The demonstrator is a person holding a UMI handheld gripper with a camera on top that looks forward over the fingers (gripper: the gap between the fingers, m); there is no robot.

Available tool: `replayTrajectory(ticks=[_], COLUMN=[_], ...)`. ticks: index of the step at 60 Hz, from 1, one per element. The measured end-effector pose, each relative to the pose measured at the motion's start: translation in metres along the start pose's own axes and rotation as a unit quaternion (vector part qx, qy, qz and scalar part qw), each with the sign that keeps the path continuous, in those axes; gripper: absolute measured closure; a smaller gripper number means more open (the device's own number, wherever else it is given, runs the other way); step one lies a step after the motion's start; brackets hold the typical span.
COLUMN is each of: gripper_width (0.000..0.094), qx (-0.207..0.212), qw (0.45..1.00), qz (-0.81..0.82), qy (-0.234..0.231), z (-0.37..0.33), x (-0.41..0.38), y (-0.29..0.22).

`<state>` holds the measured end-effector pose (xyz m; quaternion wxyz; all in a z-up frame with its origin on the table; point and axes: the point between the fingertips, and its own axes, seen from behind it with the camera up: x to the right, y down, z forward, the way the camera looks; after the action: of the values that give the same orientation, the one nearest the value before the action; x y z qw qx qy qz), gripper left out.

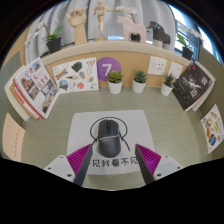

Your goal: Arrange mouse

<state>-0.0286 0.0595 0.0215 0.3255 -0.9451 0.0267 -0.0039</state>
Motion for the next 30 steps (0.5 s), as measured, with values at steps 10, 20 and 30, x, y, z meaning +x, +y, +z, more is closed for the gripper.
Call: replayTrajectory(ticks=[10, 20, 30], gripper_width=[0.0078, 0.0073, 0.0073], qx=[0.055, 0.119, 0.165], qw=[0.998, 0.992, 0.985], qz=[-0.024, -0.029, -0.026], qy=[-0.008, -0.018, -0.031], z=[-0.092, -0.187, -0.262], x=[0.002, 0.005, 0.013], y=[-0.012, -0.019, -0.01])
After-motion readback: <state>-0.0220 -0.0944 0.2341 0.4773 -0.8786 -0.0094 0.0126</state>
